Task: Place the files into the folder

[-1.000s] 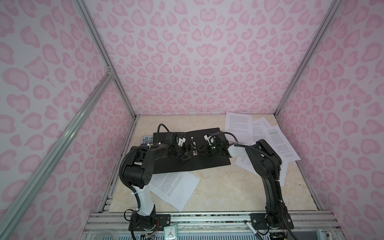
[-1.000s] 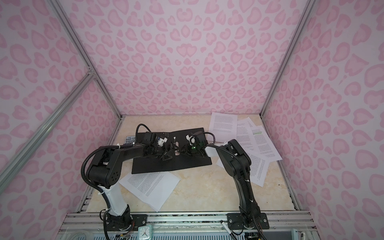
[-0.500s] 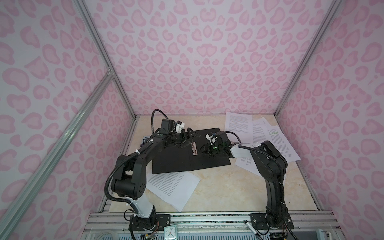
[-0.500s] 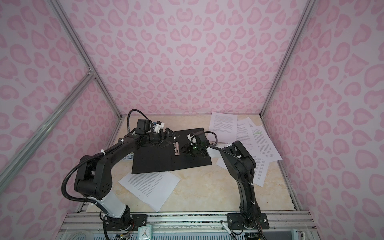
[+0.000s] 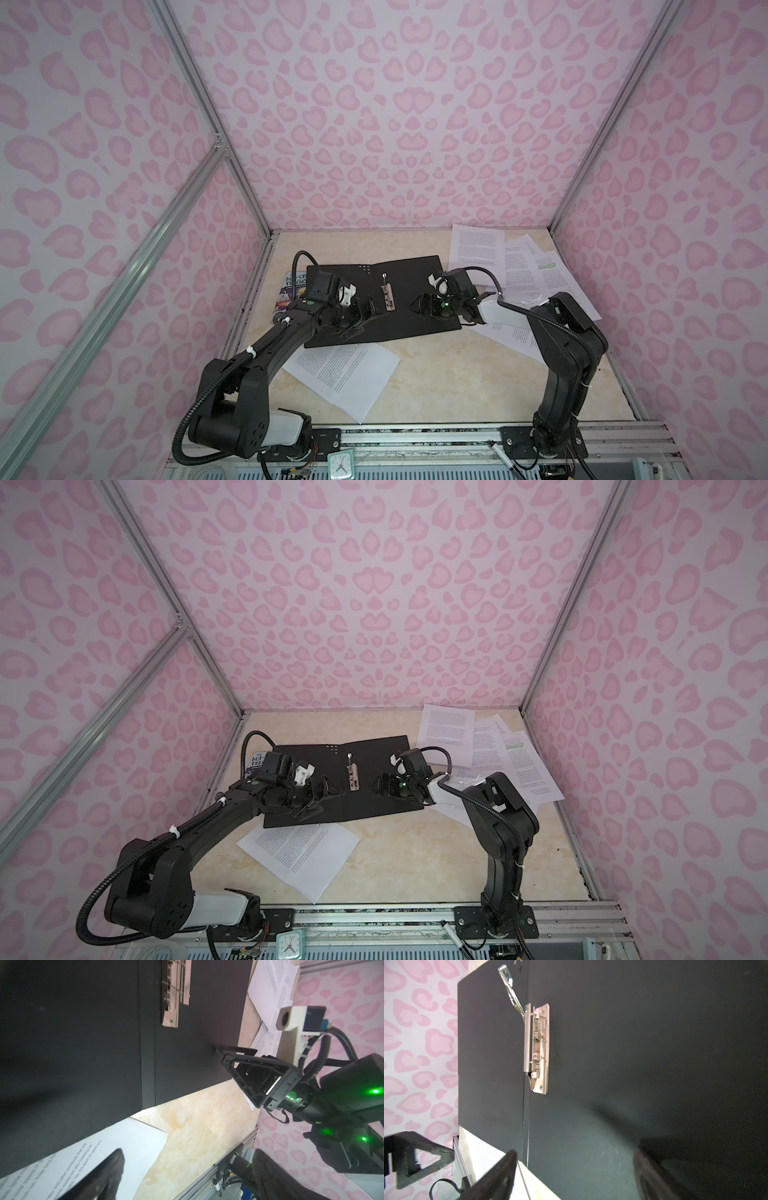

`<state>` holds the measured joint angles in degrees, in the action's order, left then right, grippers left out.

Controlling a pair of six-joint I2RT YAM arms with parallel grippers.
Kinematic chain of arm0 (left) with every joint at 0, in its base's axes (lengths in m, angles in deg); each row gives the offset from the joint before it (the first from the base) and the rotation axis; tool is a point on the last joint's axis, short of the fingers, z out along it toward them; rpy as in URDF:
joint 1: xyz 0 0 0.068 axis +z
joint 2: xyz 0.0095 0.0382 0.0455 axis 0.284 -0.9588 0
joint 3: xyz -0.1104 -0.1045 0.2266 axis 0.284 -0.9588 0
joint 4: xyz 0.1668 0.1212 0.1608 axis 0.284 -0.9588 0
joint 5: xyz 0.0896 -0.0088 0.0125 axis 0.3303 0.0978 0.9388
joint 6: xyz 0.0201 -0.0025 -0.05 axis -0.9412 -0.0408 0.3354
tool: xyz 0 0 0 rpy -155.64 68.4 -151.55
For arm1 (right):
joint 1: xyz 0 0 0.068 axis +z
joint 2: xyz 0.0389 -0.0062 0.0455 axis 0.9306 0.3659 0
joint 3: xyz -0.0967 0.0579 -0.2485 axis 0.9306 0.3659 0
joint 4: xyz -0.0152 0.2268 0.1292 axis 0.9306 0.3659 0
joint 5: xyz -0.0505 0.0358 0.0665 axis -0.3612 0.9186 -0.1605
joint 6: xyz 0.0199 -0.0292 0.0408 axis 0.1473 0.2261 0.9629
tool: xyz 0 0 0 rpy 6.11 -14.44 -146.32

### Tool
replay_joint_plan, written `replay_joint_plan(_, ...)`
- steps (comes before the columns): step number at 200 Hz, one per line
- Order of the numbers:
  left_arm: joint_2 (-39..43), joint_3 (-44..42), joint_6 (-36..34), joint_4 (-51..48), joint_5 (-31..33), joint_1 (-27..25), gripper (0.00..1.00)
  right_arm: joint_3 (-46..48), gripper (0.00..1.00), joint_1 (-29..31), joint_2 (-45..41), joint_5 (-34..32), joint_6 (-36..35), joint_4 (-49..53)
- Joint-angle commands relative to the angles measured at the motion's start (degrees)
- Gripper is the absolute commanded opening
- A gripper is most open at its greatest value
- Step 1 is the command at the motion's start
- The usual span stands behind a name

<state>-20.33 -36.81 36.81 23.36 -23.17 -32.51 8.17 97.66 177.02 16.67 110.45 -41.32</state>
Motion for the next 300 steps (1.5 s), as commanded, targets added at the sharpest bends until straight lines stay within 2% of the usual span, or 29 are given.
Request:
replay_joint_plan(1, -1.74, -1.48, 3.18, 4.8, -1.49, -1.96, 0.97, 2.71, 0.97, -0.68, -0.79, -6.34, -0.48, 7.54)
replay_joint_plan(55, -5.58, -2.64, 6.37, 6.84, 0.34, -8.13, 0.97, 8.81, 0.97, -0.39, -7.35, -10.61, 0.07, 6.45)
replay_joint_plan(87, -8.04, -4.28, 8.26, 9.41, 0.73, -10.93, 0.97, 9.08, 0.97, -0.13, -6.96, -8.17, 1.02, 5.47)
replay_joint_plan(133, -12.27, -4.46, 8.39, 10.97, 3.41, -11.07, 0.97, 9.68, 0.97, 0.38, -3.38, -7.21, 4.22, 2.03)
replay_joint_plan(181, -18.7, -0.63, 6.65, 10.94, 6.19, -10.58, 0.97, 9.66, 0.97, -0.51, -2.66, -10.47, 6.18, 2.65)
replay_joint_plan(211, -21.72, 2.65, 6.02, 10.53, 6.49, -9.09, 0.97, 8.55, 0.97, -1.42, -2.28, -10.35, 6.83, 2.13)
replay_joint_plan(233, -23.54, 4.99, 5.03, 10.06, 3.94, -8.95, 0.98, 6.4, 0.97, -1.78, -1.46, -10.13, 6.35, 2.63)
replay_joint_plan(263, -21.48, 5.67, 2.73, 9.75, -0.07, -9.9, 0.98, 3.53, 0.97, -1.48, -1.71, -9.94, 4.72, 3.85)
replay_joint_plan(300, -9.08, 3.06, 0.06, 7.17, -1.69, -10.15, 0.97, 3.63, 0.97, 2.46, -5.84, -11.03, 0.51, 7.35)
